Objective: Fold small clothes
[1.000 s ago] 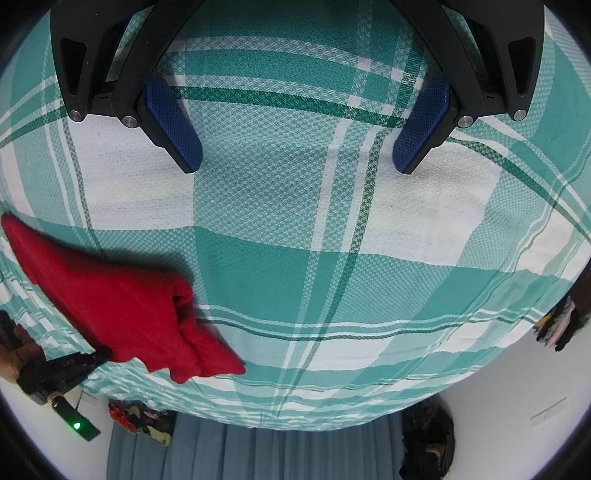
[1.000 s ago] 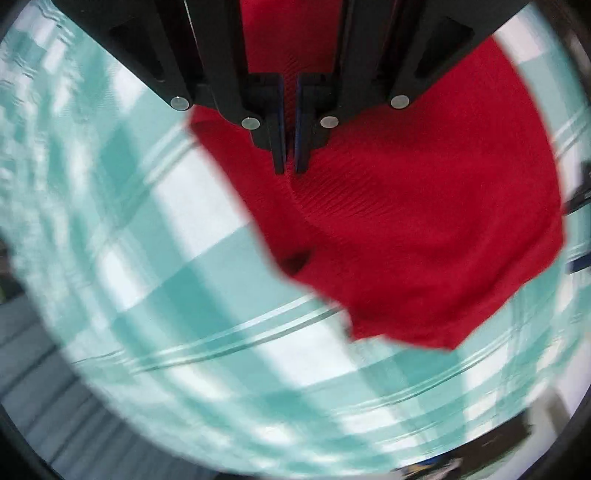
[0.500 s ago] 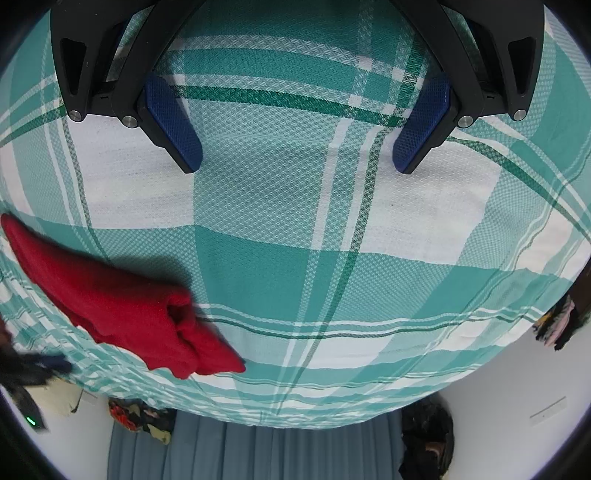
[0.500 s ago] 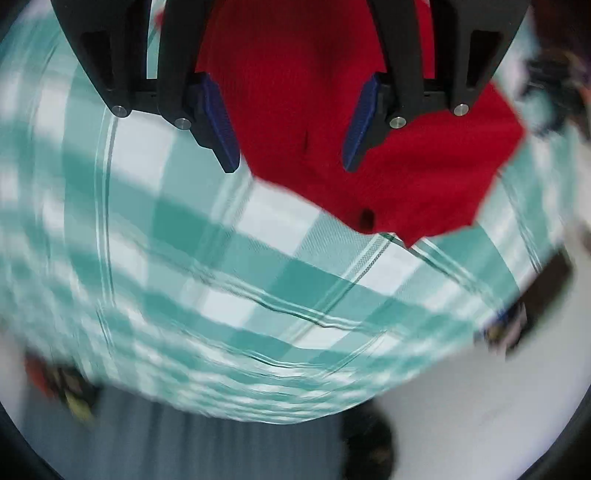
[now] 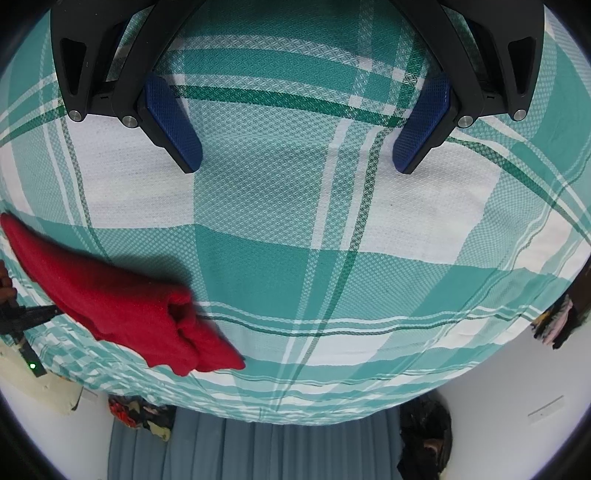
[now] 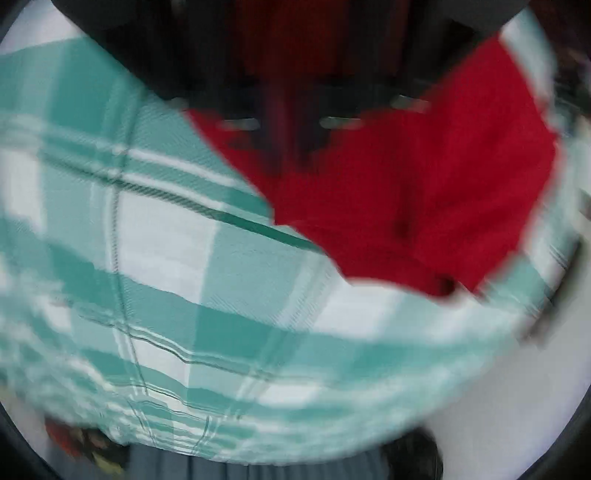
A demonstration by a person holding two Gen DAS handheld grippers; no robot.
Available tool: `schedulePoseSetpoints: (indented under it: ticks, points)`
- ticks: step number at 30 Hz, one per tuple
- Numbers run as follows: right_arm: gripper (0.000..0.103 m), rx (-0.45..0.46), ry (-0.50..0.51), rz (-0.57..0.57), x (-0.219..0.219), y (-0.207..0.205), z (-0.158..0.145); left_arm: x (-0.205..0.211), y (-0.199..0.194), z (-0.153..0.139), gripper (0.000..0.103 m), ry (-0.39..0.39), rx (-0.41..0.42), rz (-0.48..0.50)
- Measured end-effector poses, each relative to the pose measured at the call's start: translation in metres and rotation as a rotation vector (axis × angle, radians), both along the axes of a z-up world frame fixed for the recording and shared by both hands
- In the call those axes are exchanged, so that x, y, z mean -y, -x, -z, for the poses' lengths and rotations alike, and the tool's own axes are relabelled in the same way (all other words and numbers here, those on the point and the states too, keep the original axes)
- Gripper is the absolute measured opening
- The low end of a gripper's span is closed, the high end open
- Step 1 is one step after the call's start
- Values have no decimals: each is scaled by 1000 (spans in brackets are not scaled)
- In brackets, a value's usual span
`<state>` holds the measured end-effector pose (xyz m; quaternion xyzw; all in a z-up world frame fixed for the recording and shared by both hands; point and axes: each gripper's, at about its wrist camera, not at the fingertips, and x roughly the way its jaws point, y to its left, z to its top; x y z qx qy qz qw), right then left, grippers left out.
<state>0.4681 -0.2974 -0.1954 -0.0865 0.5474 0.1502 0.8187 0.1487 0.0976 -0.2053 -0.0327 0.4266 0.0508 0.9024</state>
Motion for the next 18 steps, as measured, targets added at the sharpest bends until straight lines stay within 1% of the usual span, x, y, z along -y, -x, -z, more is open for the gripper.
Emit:
schedulePoseSetpoints:
  ticks: [1,2,3,4,6,7,8,10,11,13,14,15,16,17,18]
  points:
    - [4,29,15,27,3,-2,-2,0,0,0,102,0,0,0]
    - [4,56,7,98,14,-8,-6,0,0,0,102,0,0,0]
    - [7,56,-3,136,21,-11,-6,0,0,0,102,-1,0,0]
    - [12,39,-13,174,27,-14,-3,0,0,0,102,0,0,-1]
    - [32,5,0,206,30,-15,3,0,0,0,102,-1,0,-1]
    - [36,17,14,204,31,-12,1,0,0,0,102,0,0,0]
    - [40,54,22,200,30,-7,-9,0,0,0,102,0,0,0]
    - [40,117,-10,218,35,4,-27,0,0,0,102,0,0,0]
    - [40,144,-54,226,37,15,-39,0,0,0,102,0,-1,-1]
    - [41,162,-170,190,37,43,-59,0,0,0,102,-1,-2,-1]
    - [41,152,-241,154,34,60,-65,0,0,0,102,-2,-2,-1]
    - [41,125,-324,100,29,87,-66,0,1,0,102,-3,-2,-2]
    - [42,100,-357,62,25,107,-62,0,1,1,102,-4,-1,-3]
    - [43,72,-359,33,23,127,-53,0,0,1,102,-5,-2,-3]
    - [43,46,-337,21,20,142,-41,1,0,1,102,-4,-4,-4]
